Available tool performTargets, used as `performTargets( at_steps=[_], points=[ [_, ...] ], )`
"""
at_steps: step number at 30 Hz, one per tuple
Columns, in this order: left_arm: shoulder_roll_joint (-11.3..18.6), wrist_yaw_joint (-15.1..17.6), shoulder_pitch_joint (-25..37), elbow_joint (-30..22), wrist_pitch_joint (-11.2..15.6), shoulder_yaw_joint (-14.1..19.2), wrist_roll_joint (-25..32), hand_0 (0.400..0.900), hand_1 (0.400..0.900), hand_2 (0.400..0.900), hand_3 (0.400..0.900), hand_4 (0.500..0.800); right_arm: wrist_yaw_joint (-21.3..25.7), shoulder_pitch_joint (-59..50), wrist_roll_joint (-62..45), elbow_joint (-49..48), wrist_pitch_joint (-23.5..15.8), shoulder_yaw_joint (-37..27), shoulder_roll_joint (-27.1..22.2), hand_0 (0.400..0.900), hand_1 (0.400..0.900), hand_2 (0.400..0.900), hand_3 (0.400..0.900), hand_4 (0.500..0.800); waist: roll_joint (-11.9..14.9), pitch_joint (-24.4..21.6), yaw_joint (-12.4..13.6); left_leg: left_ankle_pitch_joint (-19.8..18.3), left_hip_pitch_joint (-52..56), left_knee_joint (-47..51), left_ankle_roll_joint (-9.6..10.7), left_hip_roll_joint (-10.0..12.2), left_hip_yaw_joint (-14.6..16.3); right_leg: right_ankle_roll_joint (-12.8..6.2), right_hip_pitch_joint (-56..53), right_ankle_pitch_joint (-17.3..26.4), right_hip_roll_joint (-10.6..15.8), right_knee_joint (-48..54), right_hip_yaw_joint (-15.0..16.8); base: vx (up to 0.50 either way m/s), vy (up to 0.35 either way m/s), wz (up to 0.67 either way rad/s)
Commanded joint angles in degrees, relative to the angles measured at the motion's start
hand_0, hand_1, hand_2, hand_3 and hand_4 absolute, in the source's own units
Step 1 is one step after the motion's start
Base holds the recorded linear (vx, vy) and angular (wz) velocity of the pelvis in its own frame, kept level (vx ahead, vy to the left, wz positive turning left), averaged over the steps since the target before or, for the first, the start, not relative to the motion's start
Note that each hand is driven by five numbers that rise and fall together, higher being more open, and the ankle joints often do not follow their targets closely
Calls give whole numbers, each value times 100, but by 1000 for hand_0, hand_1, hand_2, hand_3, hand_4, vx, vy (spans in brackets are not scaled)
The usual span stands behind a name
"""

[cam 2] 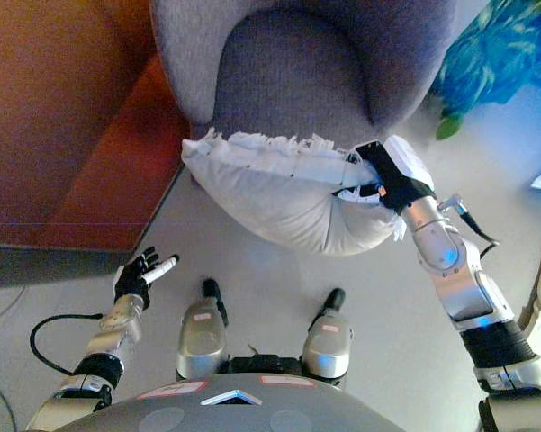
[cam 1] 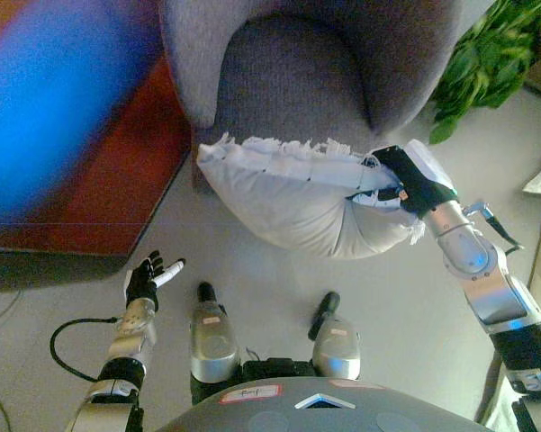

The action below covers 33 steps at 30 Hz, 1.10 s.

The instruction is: Pick up the pillow and put it on the sofa.

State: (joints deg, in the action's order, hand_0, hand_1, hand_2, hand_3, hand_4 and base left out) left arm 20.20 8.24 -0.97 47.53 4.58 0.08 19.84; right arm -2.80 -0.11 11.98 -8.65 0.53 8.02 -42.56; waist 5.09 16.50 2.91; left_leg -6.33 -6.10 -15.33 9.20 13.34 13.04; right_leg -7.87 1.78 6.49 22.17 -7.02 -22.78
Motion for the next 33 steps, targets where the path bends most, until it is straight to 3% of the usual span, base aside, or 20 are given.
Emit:
performTargets(
  at_steps=[1,9,13,16,19,22,23,26,29,33],
  points=[
    [13,-47,-222,289,230,18,-376,900,900,900,900,800,660,-670,-347,-907,-1004,-1113,-197,400,400,400,400,500,-96,-693,45,152,809,1029,-506,-310,105,-713,289,942,322,24,141,71,-35,12],
    [181,-317,-232,330,85,-62,-549,900,900,900,900,800,-74,-1670,-1295,277,-546,-849,-787,400,400,400,400,500,105,-850,356,254,975,1196,-364,-227,-7,-713,-127,726,182,305,-233,113,-70,20],
    [435,-441,-445,81,-99,-78,-594,900,900,900,900,800,-438,-2959,-1611,2342,-472,-163,-1375,400,400,400,400,500,259,-864,761,356,977,1174,-234,-96,-162,-683,-394,540,119,434,-585,158,-99,28],
    [610,-482,-601,-69,-225,-136,-553,900,900,900,900,800,-498,-4042,-1805,3712,-271,580,-1769,400,400,400,400,500,246,-889,1059,377,1041,1252,-104,27,-327,-685,-630,335,-38,549,-706,163,-47,21],
    [853,-575,-694,-159,-264,-222,-470,900,900,900,900,800,-924,-5292,-1851,5409,-181,1479,-1990,400,400,400,400,500,274,-868,1396,478,940,1265,-13,91,-507,-669,-766,257,-102,646,-852,112,-70,29],
    [1052,-626,-649,-206,-266,-277,-367,900,900,900,900,800,-679,-6195,-1537,6490,95,2142,-2014,400,400,400,400,500,268,-812,1651,556,805,1265,49,155,-719,-684,-818,251,-145,714,-974,81,-128,29],
    [1120,-628,-643,-205,-211,-323,-301,900,900,900,900,800,-496,-6560,-1467,6883,269,2316,-1981,900,900,900,900,800,261,-786,1756,569,745,1247,68,181,-797,-690,-828,258,-150,731,-1026,55,-140,30],
    [1337,-681,-543,-337,-120,-335,21,900,900,900,900,800,-24,-7423,-1870,7438,1245,2441,-1833,900,900,900,900,800,215,-598,2008,631,350,1164,156,267,-1032,-713,-749,285,-182,850,-1129,-97,-169,31],
    [1373,-642,-440,-376,-174,-310,160,900,900,900,900,800,703,-7878,-1792,7585,1301,2650,-1819,900,900,900,900,800,174,-370,2131,717,42,1145,186,337,-1203,-713,-610,338,-199,893,-1186,-161,-119,22],
    [1255,-561,-693,-362,-179,-256,-115,900,900,900,900,800,1386,-8091,-1977,7538,1384,2740,-1844,900,900,900,900,800,160,-346,2134,812,94,1191,206,445,-1155,-713,-671,307,-236,910,-1157,22,20,3]
  ],
)
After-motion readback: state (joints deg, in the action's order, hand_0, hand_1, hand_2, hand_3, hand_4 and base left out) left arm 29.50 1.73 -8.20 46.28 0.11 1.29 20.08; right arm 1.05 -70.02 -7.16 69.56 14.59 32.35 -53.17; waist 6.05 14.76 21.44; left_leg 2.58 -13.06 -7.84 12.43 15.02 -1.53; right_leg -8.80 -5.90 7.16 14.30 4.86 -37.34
